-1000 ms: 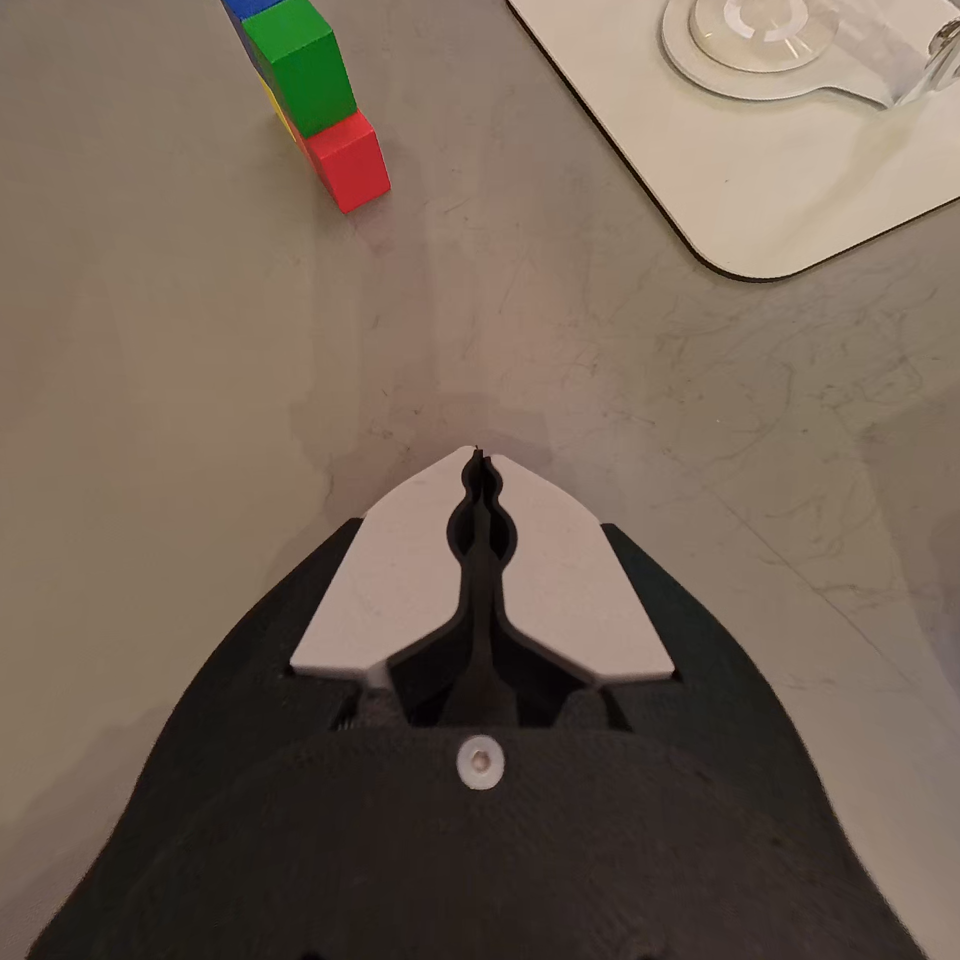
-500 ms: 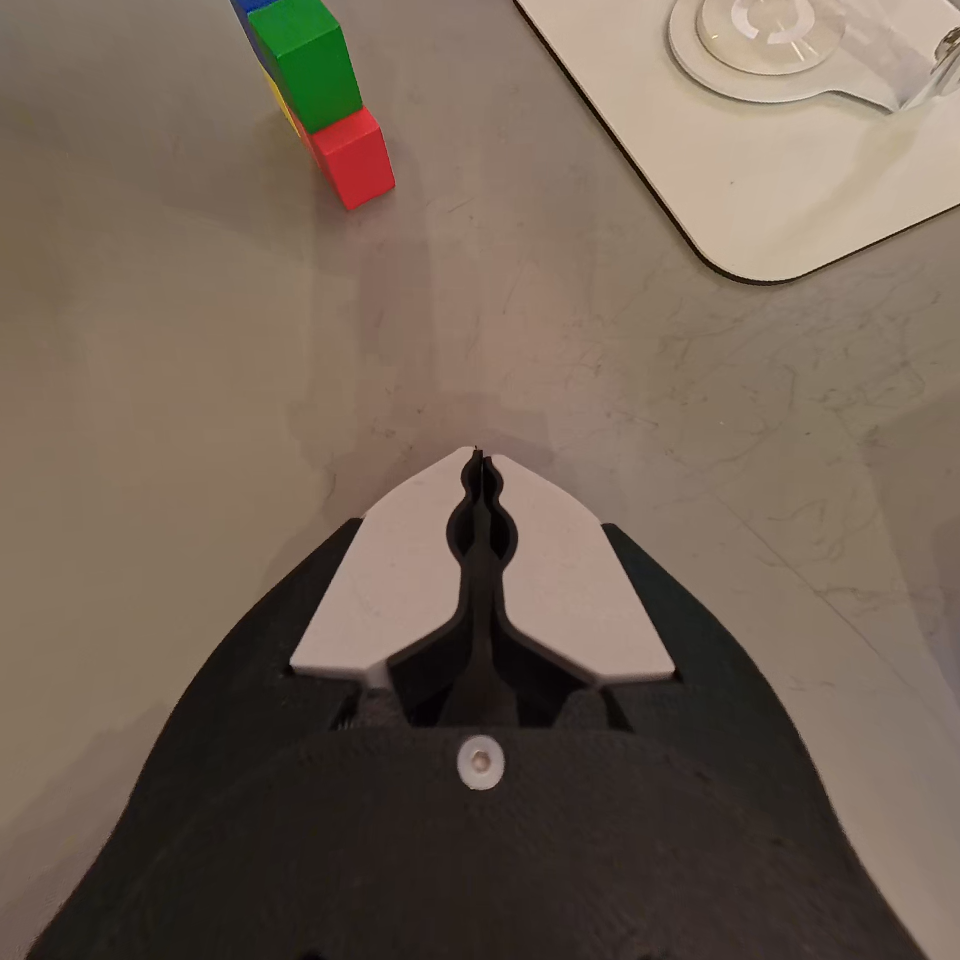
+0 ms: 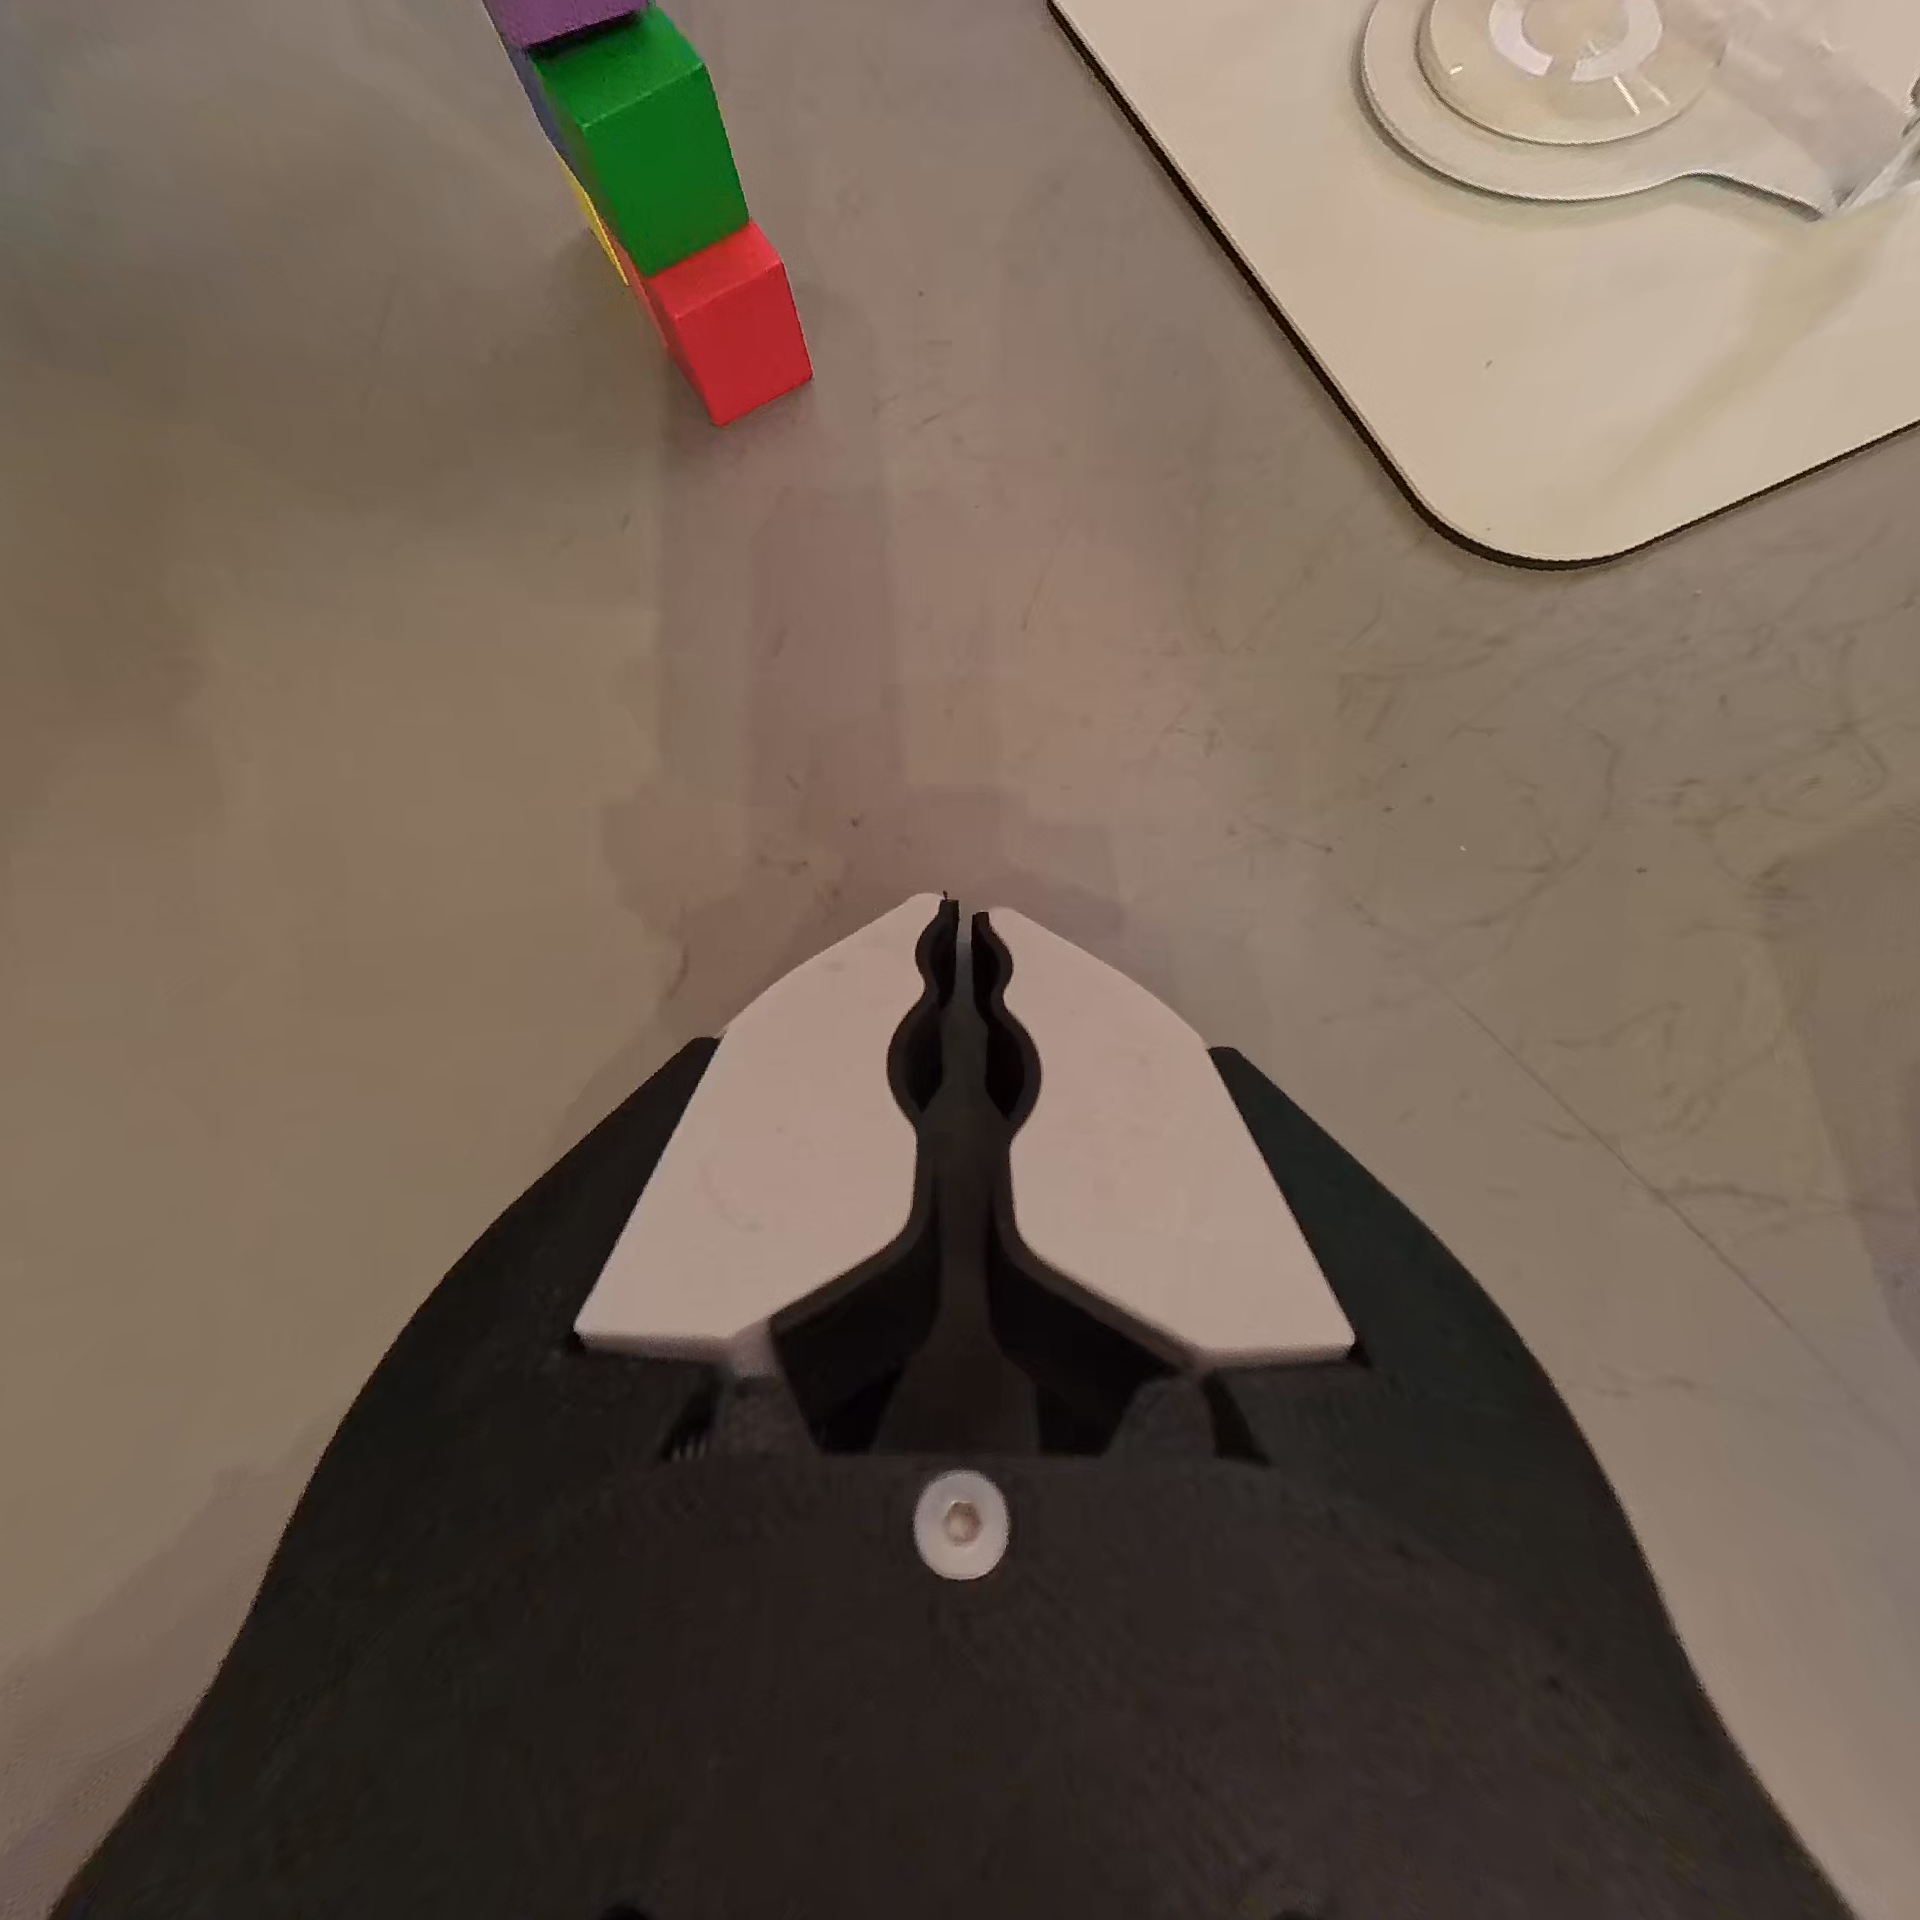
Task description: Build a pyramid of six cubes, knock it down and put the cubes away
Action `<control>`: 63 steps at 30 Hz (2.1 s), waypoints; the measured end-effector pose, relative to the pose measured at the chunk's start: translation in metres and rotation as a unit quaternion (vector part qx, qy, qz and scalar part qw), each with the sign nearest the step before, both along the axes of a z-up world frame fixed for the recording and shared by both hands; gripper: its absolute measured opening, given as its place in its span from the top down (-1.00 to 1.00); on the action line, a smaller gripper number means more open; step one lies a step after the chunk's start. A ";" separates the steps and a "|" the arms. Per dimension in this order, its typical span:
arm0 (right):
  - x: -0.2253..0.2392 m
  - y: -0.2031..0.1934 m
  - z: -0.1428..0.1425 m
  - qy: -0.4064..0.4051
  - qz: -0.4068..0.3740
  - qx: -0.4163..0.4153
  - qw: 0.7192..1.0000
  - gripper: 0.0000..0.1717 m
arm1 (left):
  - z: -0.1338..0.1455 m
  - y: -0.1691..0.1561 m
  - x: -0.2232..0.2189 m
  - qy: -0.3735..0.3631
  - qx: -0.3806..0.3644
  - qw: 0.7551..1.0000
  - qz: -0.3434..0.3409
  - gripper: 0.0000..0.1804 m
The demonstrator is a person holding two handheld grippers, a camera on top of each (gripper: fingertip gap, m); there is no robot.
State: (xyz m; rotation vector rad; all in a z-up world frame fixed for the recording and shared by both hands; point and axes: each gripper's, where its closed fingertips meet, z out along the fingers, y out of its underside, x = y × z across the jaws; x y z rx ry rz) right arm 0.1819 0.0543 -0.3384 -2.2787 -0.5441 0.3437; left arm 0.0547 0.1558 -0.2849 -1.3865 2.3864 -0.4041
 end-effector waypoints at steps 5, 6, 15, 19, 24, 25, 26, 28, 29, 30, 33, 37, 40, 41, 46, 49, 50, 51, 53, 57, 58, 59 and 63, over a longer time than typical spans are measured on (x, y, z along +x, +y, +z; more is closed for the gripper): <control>0.000 0.000 0.000 0.000 0.000 0.000 1.000 0.97 | -0.001 -0.001 0.001 -0.001 0.010 1.000 0.003 0.69; 0.000 0.000 0.000 0.000 0.000 0.000 1.000 0.97 | -0.001 0.000 0.001 -0.001 0.013 1.000 0.002 0.69; 0.000 0.000 0.000 0.000 0.000 0.000 1.000 0.97 | -0.004 0.002 0.001 -0.004 0.019 1.000 0.005 0.60; 0.000 0.000 0.000 0.000 0.000 0.000 1.000 0.96 | 0.000 -0.001 -0.003 -0.007 -0.001 1.000 0.011 0.35; 0.000 -0.001 0.000 0.000 0.001 0.000 1.000 0.96 | 0.024 0.009 -0.017 -0.052 -0.012 0.998 0.029 0.26; 0.000 -0.001 0.000 -0.001 0.001 0.000 1.000 0.96 | 0.027 0.013 -0.023 -0.056 -0.023 0.997 0.044 0.25; 0.000 -0.001 0.000 -0.003 0.000 0.001 1.000 0.97 | 0.029 0.019 -0.028 -0.067 -0.034 0.995 0.062 0.24; 0.000 -0.001 0.000 -0.010 -0.003 0.003 1.000 0.97 | 0.029 0.027 -0.038 -0.099 -0.058 0.990 0.086 0.32; 0.001 -0.001 -0.001 -0.014 -0.007 0.004 1.000 0.97 | 0.025 0.033 -0.044 -0.105 -0.058 0.987 0.105 0.36; 0.003 0.000 0.000 -0.018 -0.017 0.007 1.000 0.98 | 0.021 0.043 -0.049 -0.116 -0.048 0.984 0.127 0.41; 0.010 0.001 -0.002 -0.030 -0.056 0.005 0.998 0.99 | 0.008 0.051 -0.063 -0.151 -0.075 0.972 0.165 0.62; 0.011 0.004 -0.002 -0.063 -0.089 0.009 0.994 0.98 | -0.005 0.064 -0.072 -0.207 -0.087 0.952 0.209 0.76; 0.012 0.005 -0.002 -0.093 -0.121 0.012 0.988 0.92 | -0.019 0.072 -0.077 -0.223 -0.063 0.945 0.232 0.76; 0.011 0.005 -0.002 -0.096 -0.130 0.013 0.987 0.91 | -0.024 0.076 -0.080 -0.227 -0.044 0.943 0.238 0.72; 0.008 0.004 0.002 -0.113 -0.166 0.027 0.979 0.79 | -0.042 0.086 -0.089 -0.224 0.002 0.937 0.268 0.37; 0.011 0.005 0.006 -0.134 -0.190 0.041 0.972 0.72 | -0.039 0.087 -0.089 -0.232 0.000 0.932 0.280 0.23; 0.012 0.006 0.009 -0.140 -0.197 0.050 0.969 0.69 | -0.038 0.088 -0.089 -0.236 -0.002 0.928 0.287 0.20; 0.013 0.007 0.011 -0.146 -0.203 0.059 0.966 0.64 | -0.037 0.090 -0.088 -0.240 -0.002 0.925 0.295 0.13; 0.020 0.008 0.016 -0.170 -0.227 0.075 0.956 0.53 | -0.031 0.094 -0.088 -0.257 -0.002 0.914 0.313 -0.01; 0.023 0.009 0.026 -0.199 -0.246 0.104 0.943 0.34 | -0.026 0.096 -0.086 -0.274 0.005 0.905 0.326 -0.13; 0.022 0.010 0.028 -0.204 -0.247 0.111 0.941 0.32 | -0.027 0.096 -0.086 -0.272 0.013 0.905 0.327 -0.14; 0.019 0.011 0.030 -0.207 -0.245 0.118 0.940 0.32 | -0.026 0.097 -0.087 -0.273 0.023 0.904 0.328 -0.14; 0.004 0.011 0.034 -0.215 -0.223 0.131 0.942 0.37 | -0.023 0.088 -0.086 -0.284 0.024 0.901 0.328 -0.10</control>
